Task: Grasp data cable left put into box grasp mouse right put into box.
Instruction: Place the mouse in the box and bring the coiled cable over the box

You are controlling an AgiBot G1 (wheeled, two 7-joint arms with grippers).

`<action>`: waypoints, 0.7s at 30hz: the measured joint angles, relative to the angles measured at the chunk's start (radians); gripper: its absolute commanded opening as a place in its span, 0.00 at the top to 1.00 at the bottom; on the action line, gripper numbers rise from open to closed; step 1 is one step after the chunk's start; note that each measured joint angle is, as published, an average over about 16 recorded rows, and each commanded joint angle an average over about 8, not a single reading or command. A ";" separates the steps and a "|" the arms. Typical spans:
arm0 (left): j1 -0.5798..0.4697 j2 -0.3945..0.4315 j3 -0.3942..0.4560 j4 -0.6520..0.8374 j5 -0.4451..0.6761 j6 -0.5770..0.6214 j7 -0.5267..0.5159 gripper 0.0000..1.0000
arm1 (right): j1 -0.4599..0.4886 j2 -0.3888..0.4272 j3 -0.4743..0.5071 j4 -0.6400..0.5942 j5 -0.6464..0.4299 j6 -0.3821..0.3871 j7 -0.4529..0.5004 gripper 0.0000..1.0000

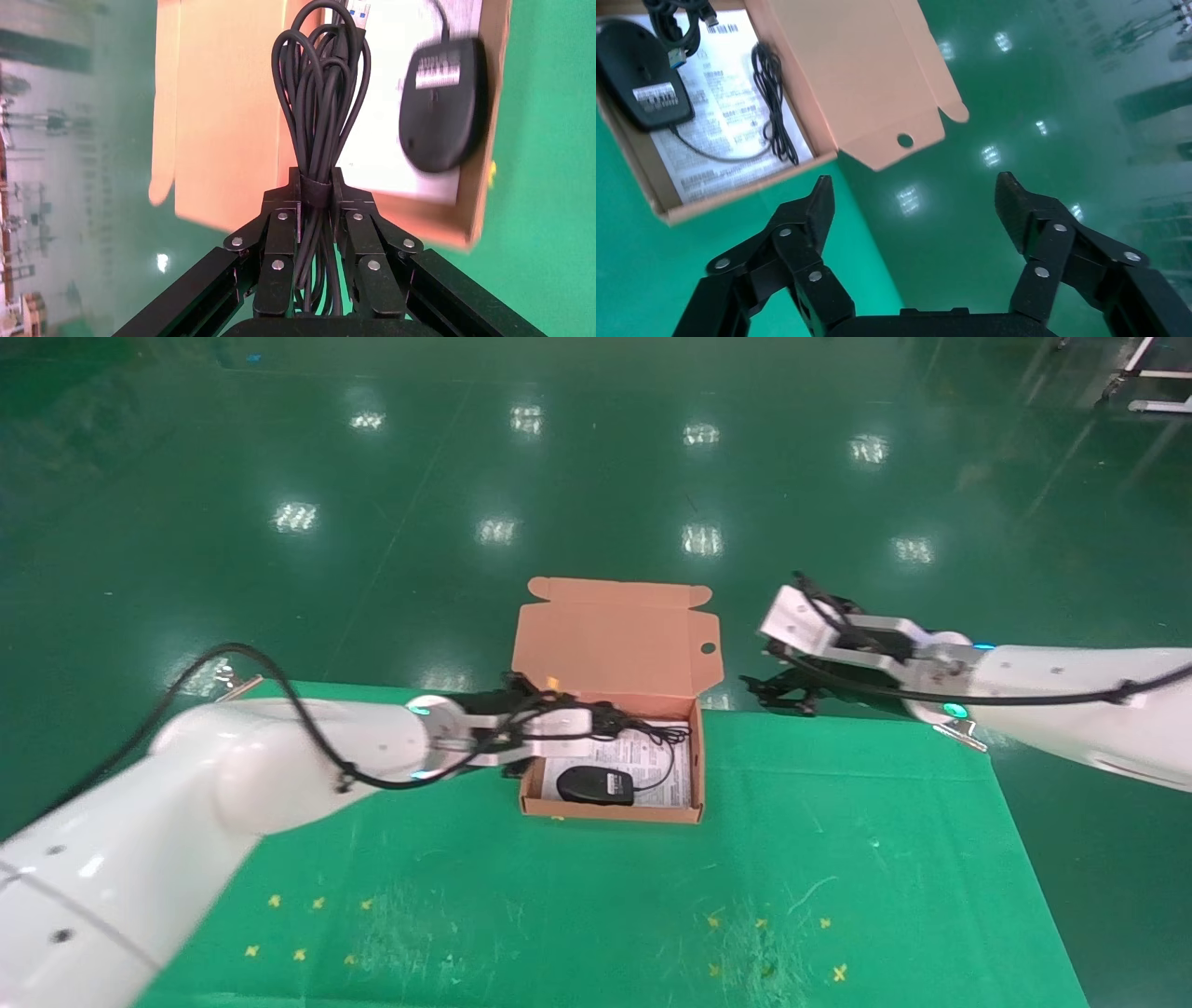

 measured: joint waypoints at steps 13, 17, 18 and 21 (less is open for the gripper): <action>-0.034 0.047 0.206 0.073 -0.222 -0.161 0.041 1.00 | 0.014 0.162 -0.048 0.263 -0.166 0.011 0.266 0.00; -0.046 0.048 0.267 0.075 -0.273 -0.194 0.029 0.63 | 0.019 0.186 -0.057 0.312 -0.215 0.014 0.328 0.00; -0.049 0.048 0.279 0.075 -0.282 -0.201 0.026 0.51 | 0.020 0.190 -0.059 0.321 -0.224 0.014 0.339 0.00; -0.056 0.049 0.306 0.077 -0.304 -0.217 0.020 0.13 | 0.022 0.199 -0.063 0.342 -0.248 0.016 0.366 0.00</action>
